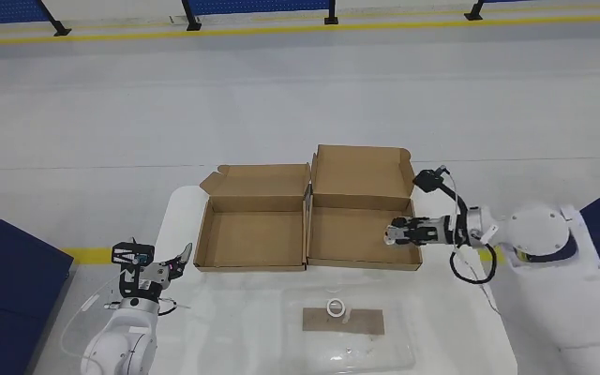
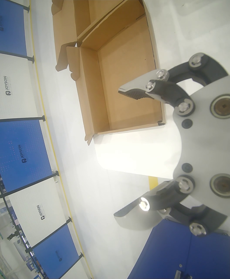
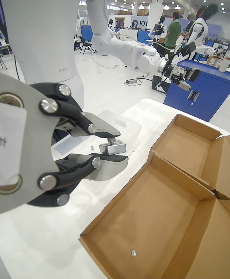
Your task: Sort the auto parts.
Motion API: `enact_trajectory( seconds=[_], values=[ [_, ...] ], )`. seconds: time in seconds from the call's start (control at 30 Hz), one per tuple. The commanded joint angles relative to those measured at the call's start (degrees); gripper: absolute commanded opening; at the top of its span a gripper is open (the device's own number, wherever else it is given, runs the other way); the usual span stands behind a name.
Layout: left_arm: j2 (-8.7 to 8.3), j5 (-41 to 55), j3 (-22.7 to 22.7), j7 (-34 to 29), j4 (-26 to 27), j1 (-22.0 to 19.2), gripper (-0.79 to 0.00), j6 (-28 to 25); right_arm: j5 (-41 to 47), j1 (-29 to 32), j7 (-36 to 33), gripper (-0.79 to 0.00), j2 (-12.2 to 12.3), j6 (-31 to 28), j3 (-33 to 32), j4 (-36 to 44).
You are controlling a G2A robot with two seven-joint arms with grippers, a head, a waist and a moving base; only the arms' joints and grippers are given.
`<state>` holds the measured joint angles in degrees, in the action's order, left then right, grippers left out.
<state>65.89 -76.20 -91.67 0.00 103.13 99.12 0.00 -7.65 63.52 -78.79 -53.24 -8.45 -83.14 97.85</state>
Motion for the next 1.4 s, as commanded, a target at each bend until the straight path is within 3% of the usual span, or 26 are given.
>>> enact_trajectory(
  seconds=[0.0,0.47,0.57,0.77,1.03,1.37],
  values=[
    [0.00,0.0,0.0,0.0,0.0,0.0,0.000,0.0,-0.8,-0.4,-0.1,-0.785,0.0,-0.4,0.5,-0.4],
    [0.00,0.0,0.0,0.0,0.0,0.0,0.000,0.0,-0.8,-0.4,-0.1,-0.785,0.0,-0.4,0.5,-0.4],
    [0.00,0.0,0.0,0.0,0.0,0.0,0.000,0.0,-5.3,-0.9,1.1,-0.785,0.0,-0.3,2.4,0.4],
    [0.00,0.0,0.0,0.0,0.0,0.0,0.000,0.0,-17.7,-10.1,3.6,-0.785,-1.1,3.4,12.4,-5.0],
    [0.00,0.0,0.0,0.0,0.0,0.0,0.000,0.0,-28.0,-22.9,8.0,-0.785,-5.2,8.4,28.8,-17.5],
    [0.00,0.0,0.0,0.0,0.0,0.0,0.000,0.0,-30.8,-27.8,11.9,-0.785,-9.0,10.4,38.0,-28.4]
  ],
)
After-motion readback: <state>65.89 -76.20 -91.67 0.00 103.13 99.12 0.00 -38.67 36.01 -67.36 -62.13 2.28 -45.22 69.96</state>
